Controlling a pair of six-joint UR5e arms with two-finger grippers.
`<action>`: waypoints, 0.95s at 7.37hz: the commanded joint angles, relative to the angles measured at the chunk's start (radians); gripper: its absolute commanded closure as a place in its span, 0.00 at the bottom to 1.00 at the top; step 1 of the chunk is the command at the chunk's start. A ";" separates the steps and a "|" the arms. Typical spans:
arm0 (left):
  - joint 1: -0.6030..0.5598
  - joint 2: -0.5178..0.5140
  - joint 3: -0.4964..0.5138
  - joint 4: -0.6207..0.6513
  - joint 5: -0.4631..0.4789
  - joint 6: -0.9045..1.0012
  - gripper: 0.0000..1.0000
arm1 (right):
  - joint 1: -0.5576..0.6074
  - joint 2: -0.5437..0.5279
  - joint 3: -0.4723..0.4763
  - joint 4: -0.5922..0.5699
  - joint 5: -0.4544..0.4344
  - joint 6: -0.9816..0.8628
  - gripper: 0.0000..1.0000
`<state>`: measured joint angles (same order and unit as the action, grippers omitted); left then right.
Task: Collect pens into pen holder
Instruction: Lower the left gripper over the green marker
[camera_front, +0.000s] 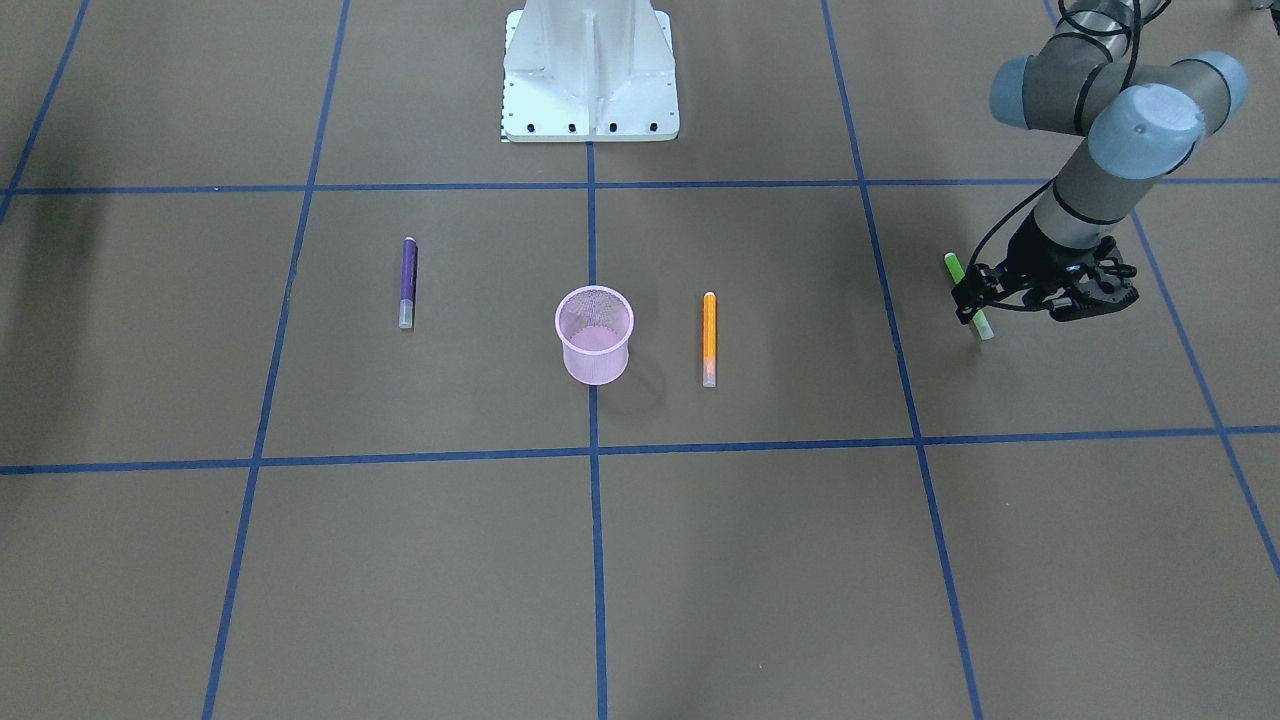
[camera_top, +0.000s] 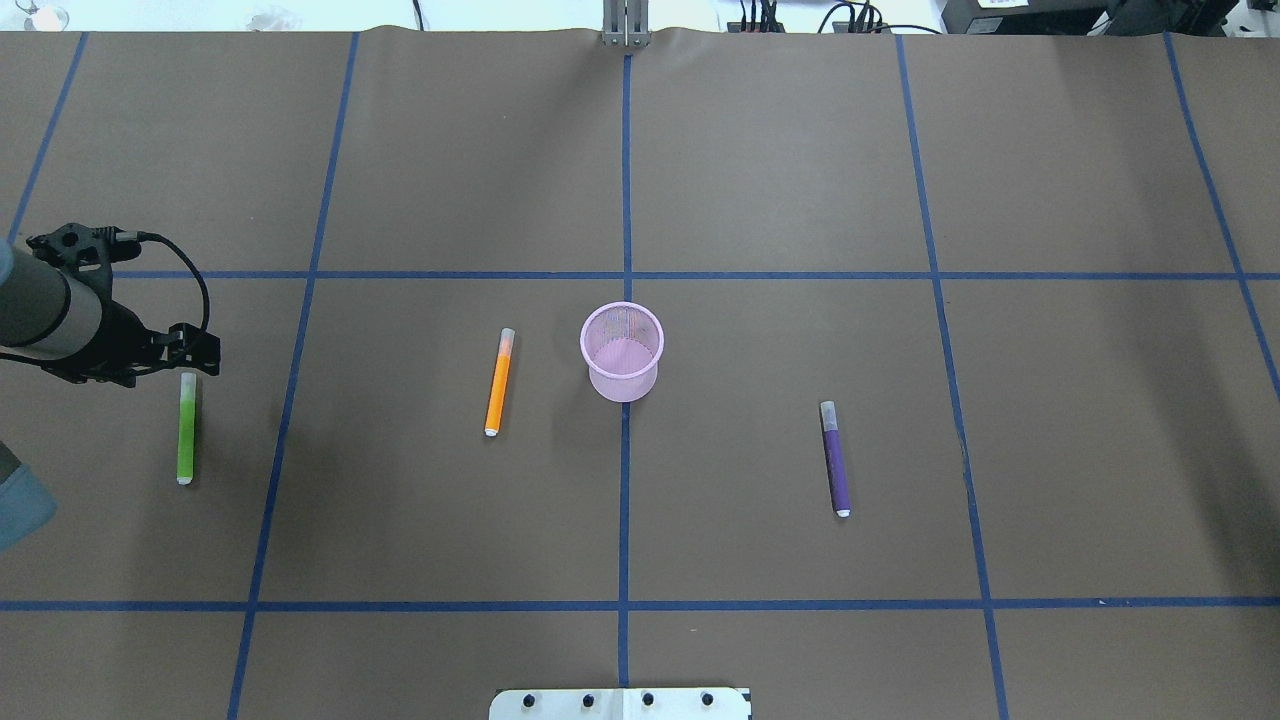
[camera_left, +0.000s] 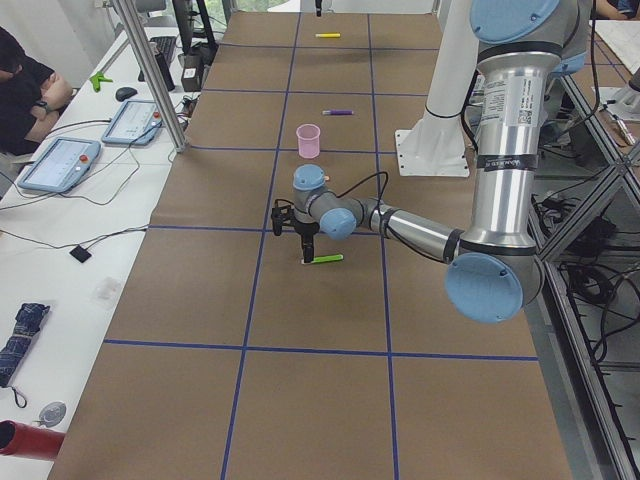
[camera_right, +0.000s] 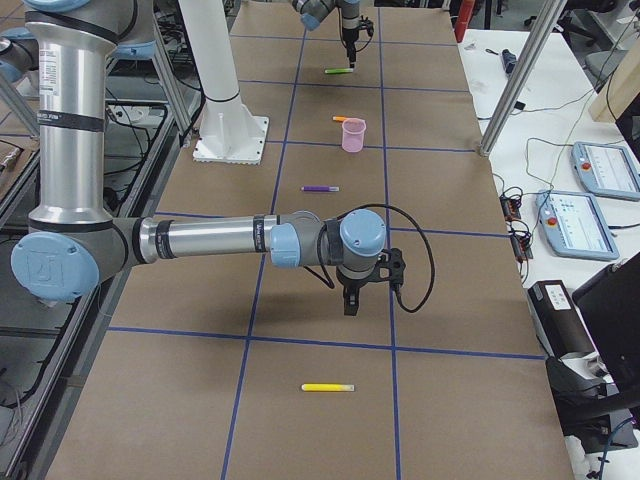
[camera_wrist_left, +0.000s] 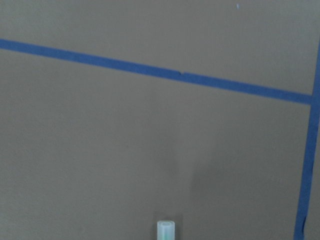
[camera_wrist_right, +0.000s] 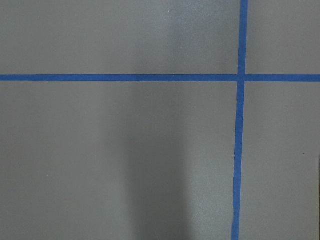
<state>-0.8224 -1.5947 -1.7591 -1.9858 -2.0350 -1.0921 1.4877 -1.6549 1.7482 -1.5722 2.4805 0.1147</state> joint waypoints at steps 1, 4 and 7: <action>0.022 0.002 0.021 -0.002 0.009 0.006 0.06 | 0.000 0.001 0.001 0.000 0.005 0.002 0.00; 0.023 0.002 0.039 -0.005 0.007 0.008 0.14 | 0.000 0.003 0.001 0.000 0.005 0.002 0.00; 0.023 0.002 0.041 -0.005 0.007 0.008 0.27 | -0.001 0.003 0.001 0.000 0.005 0.002 0.00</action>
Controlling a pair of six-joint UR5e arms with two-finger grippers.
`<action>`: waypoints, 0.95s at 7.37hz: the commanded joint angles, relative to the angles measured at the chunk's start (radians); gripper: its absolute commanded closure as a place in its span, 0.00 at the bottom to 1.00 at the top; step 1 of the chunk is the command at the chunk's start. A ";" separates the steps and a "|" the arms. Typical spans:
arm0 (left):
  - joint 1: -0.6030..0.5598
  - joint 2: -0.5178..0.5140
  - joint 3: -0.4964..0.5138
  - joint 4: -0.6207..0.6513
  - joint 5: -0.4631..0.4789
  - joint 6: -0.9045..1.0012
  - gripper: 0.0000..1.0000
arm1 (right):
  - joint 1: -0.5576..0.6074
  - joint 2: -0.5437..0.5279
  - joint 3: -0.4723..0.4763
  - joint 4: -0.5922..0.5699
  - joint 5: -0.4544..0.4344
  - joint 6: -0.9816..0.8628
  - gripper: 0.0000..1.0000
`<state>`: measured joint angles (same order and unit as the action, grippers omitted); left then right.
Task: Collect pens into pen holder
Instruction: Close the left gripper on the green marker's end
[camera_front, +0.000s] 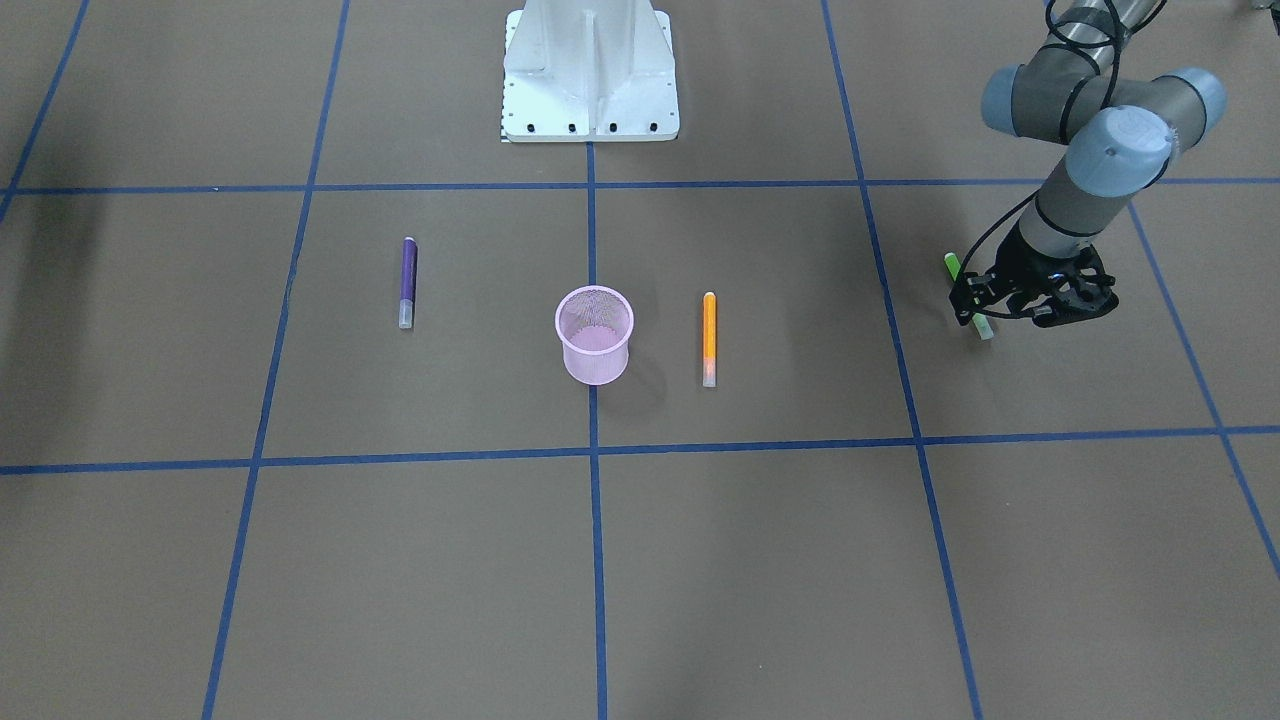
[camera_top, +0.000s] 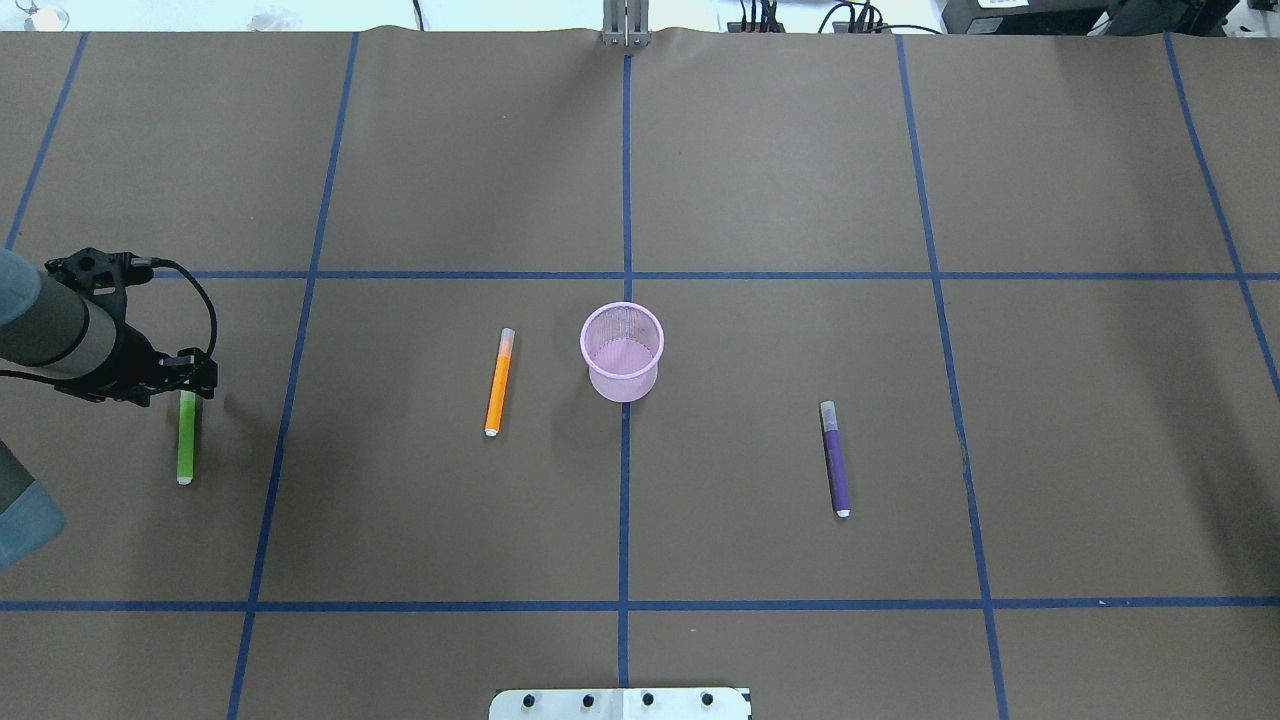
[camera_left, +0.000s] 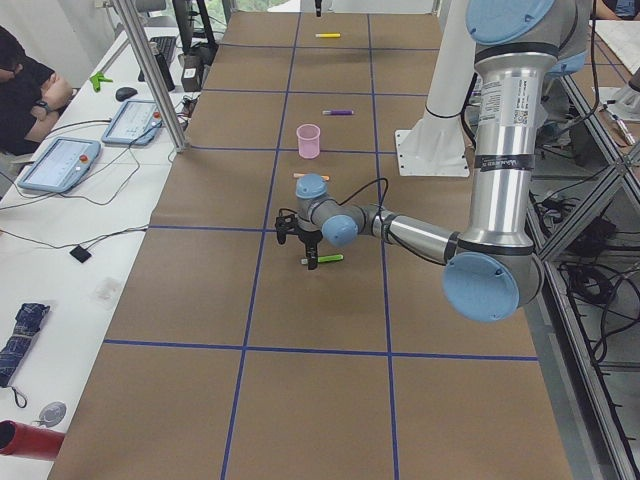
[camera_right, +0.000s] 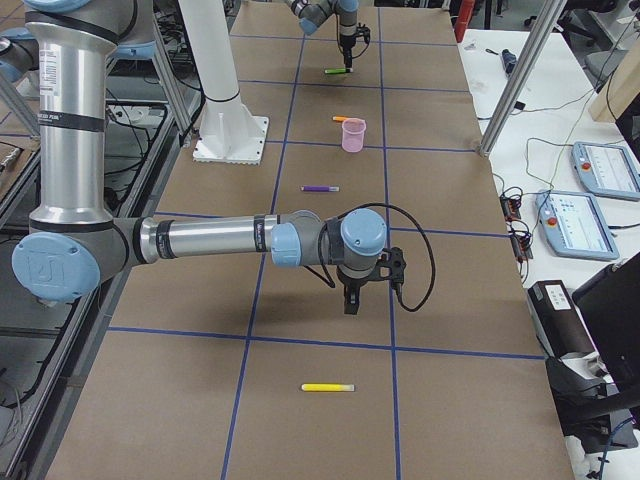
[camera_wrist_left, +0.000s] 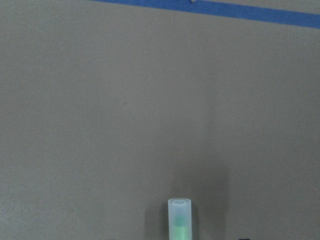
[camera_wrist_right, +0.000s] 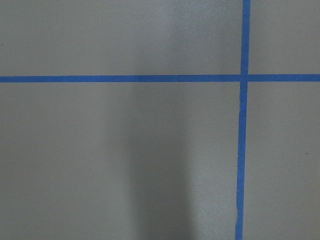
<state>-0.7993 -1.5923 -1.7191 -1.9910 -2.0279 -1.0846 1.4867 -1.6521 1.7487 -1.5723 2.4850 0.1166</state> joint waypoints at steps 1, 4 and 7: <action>0.000 0.000 0.004 -0.002 0.000 0.000 0.30 | 0.000 0.000 -0.001 0.000 0.000 0.001 0.00; 0.002 0.000 0.010 -0.002 -0.002 0.002 0.35 | 0.000 0.002 -0.002 -0.002 -0.003 0.001 0.00; 0.011 -0.002 0.015 -0.002 -0.002 0.002 0.36 | 0.000 0.003 -0.002 0.000 -0.003 0.000 0.00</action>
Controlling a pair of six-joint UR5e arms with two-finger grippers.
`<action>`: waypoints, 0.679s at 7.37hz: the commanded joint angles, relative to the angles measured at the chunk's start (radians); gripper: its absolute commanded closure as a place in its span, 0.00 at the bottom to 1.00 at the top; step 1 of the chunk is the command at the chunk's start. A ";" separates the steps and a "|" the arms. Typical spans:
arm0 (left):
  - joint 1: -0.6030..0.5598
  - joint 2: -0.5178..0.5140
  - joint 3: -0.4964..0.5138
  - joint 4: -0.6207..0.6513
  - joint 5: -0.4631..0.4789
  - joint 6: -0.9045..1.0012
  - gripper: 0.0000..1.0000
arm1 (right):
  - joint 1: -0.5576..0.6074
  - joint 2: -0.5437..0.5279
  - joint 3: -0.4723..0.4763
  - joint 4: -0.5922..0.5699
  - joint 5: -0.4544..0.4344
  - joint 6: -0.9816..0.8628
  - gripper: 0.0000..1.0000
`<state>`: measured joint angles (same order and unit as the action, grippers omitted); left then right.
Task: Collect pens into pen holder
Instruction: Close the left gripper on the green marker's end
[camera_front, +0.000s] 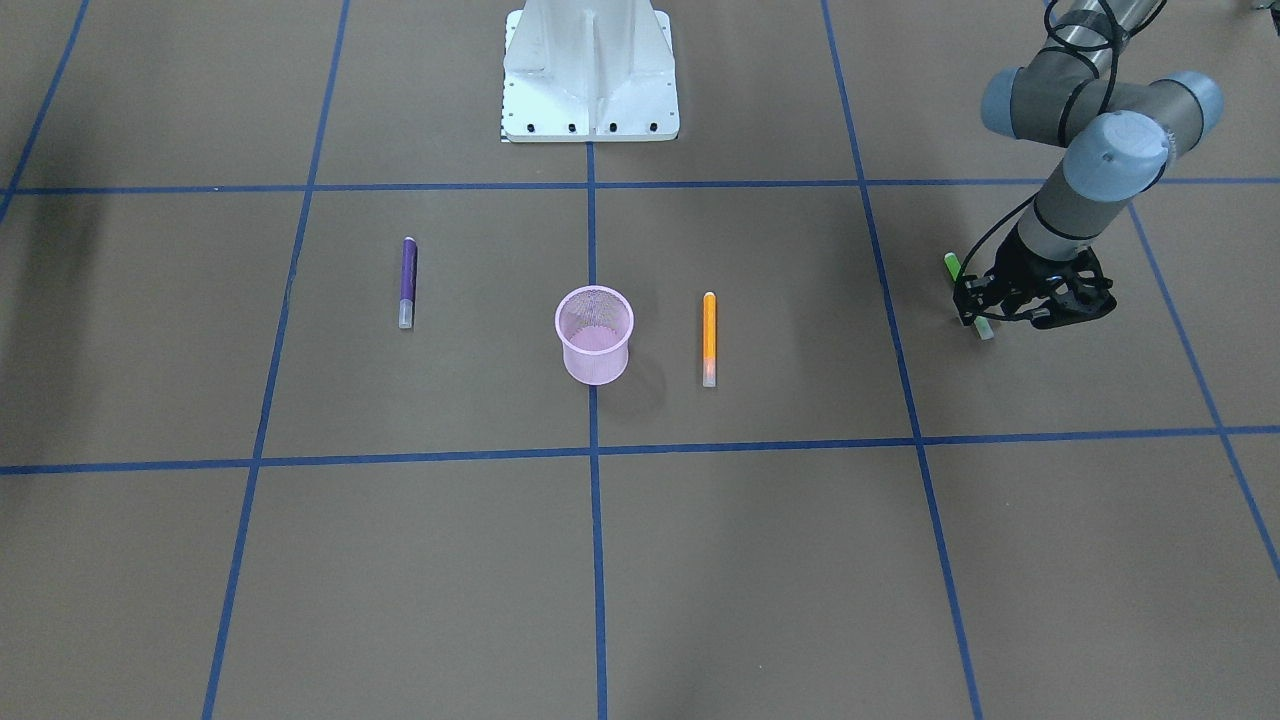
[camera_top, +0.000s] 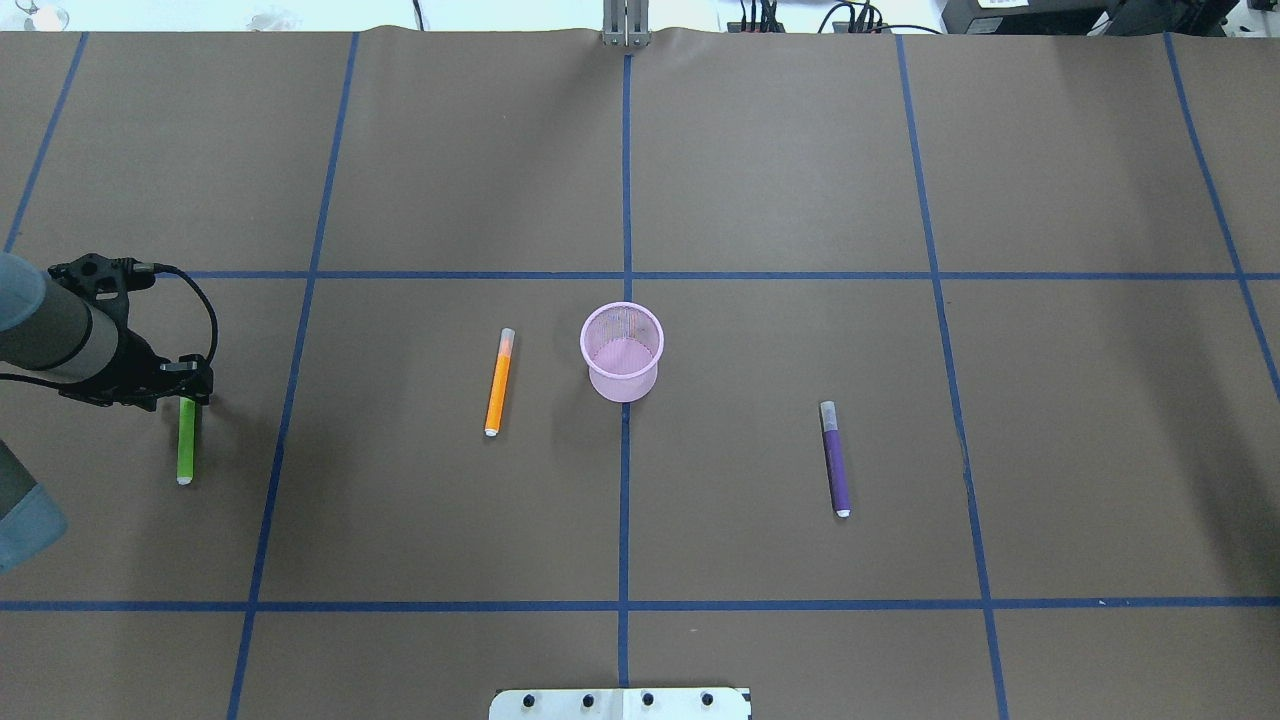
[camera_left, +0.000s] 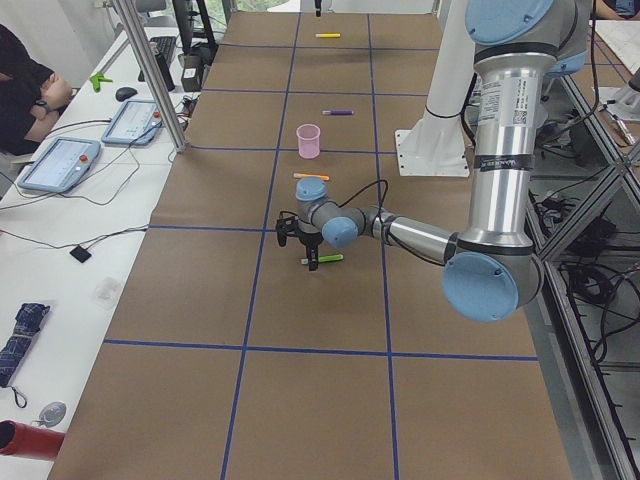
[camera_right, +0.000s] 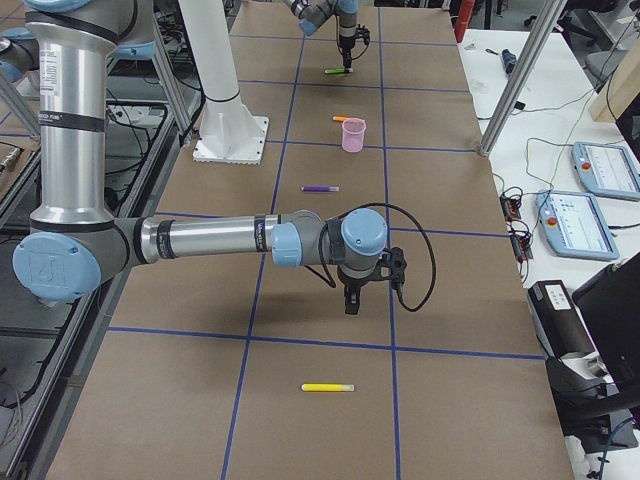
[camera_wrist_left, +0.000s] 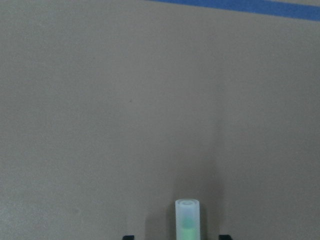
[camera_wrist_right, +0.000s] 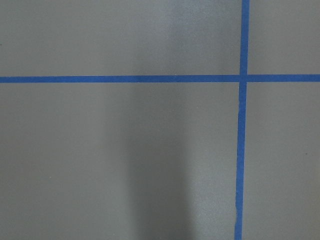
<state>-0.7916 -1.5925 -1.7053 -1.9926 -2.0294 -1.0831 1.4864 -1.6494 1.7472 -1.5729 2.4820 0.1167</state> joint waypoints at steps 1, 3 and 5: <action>0.003 -0.001 0.001 0.000 0.000 0.000 0.36 | 0.000 0.000 0.000 0.001 -0.002 0.000 0.00; 0.005 -0.001 0.001 0.000 0.000 -0.001 0.38 | 0.000 0.003 -0.002 -0.001 -0.003 0.000 0.00; 0.005 -0.001 0.001 0.000 -0.002 -0.001 0.40 | 0.000 0.005 -0.006 -0.001 -0.003 0.000 0.00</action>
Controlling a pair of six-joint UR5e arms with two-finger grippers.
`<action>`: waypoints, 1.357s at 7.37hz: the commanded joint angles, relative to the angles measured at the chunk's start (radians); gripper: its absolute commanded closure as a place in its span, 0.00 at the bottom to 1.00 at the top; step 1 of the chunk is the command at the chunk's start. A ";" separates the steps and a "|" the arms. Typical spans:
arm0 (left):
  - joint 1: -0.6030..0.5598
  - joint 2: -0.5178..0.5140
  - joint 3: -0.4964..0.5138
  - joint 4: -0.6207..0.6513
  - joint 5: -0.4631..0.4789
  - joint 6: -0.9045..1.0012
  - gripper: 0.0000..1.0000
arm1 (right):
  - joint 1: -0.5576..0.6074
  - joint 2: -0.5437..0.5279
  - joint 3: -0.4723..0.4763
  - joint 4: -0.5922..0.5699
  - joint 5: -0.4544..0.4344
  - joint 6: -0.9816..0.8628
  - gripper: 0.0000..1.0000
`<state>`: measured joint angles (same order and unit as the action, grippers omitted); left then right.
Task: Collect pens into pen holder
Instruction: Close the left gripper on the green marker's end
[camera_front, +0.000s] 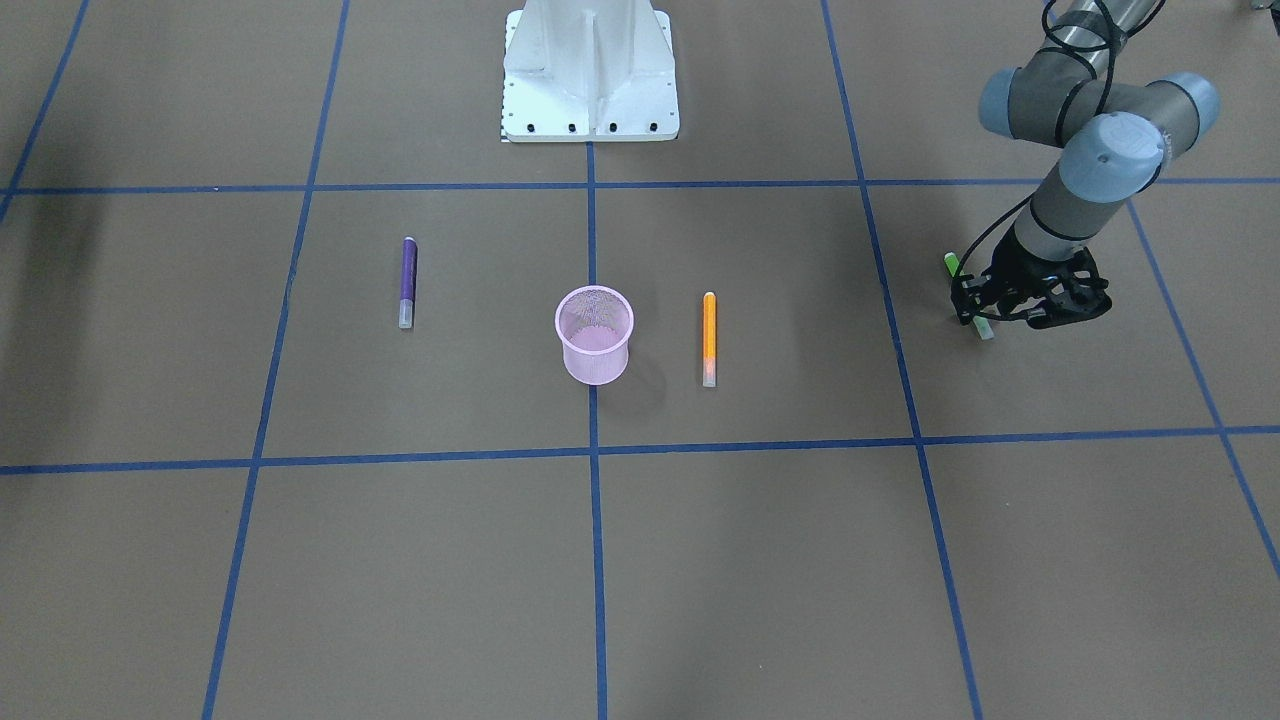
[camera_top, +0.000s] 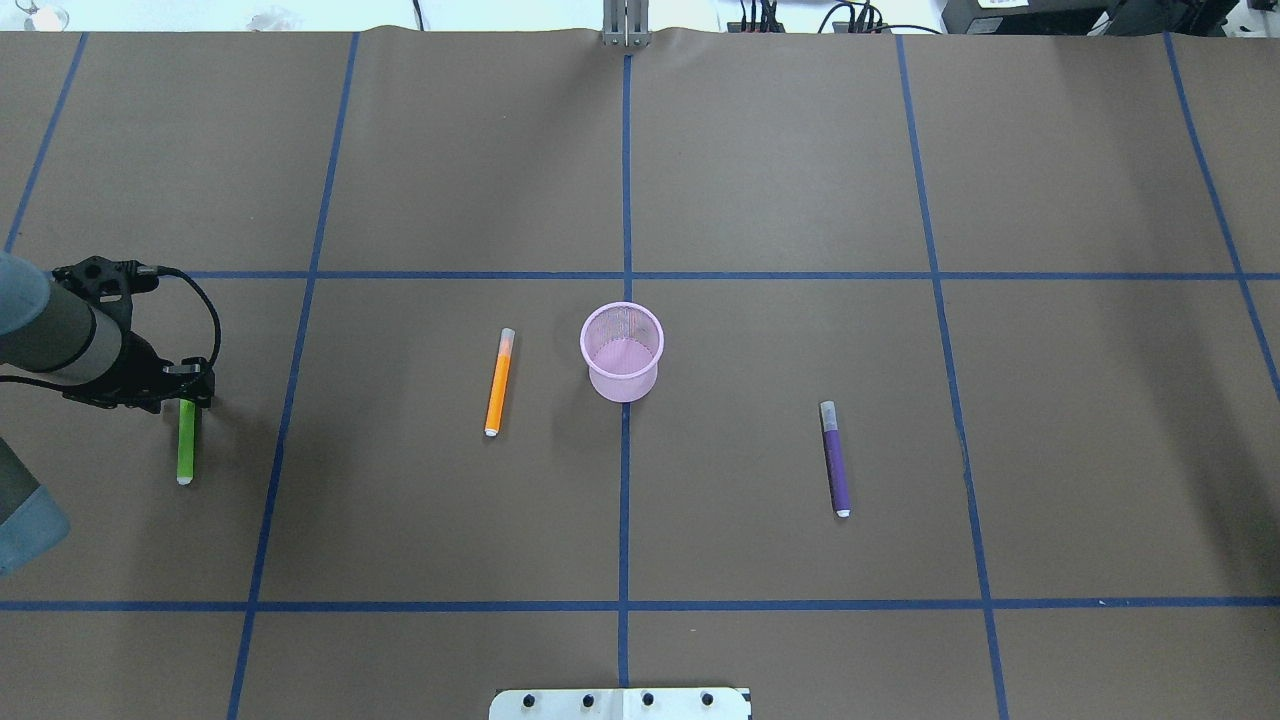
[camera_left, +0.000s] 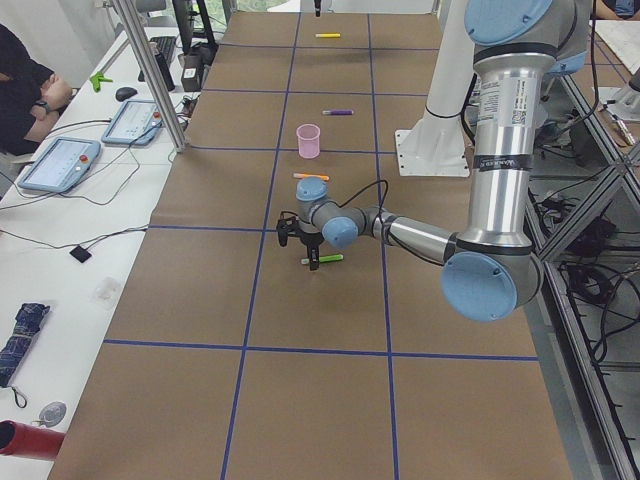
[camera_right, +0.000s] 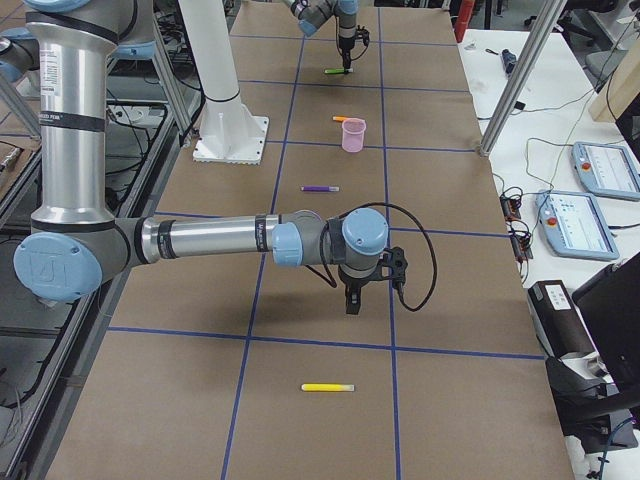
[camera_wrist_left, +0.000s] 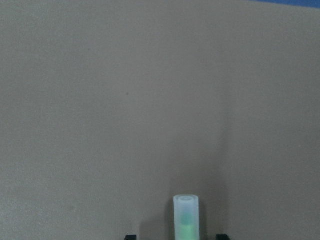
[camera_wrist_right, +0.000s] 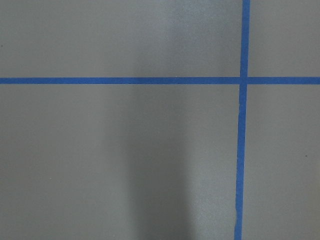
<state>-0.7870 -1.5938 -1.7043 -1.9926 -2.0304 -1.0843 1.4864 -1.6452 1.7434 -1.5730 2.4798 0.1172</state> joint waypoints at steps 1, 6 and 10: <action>0.000 0.000 0.000 0.000 -0.002 0.000 0.42 | 0.002 -0.001 -0.002 0.001 0.001 -0.001 0.00; 0.000 0.000 -0.002 0.000 -0.005 -0.005 0.66 | 0.002 0.001 -0.005 0.001 -0.002 -0.001 0.00; -0.003 0.002 -0.040 0.005 -0.013 -0.015 1.00 | 0.002 0.004 -0.005 0.001 -0.001 -0.001 0.00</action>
<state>-0.7876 -1.5936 -1.7177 -1.9916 -2.0378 -1.0975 1.4880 -1.6421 1.7380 -1.5723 2.4777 0.1166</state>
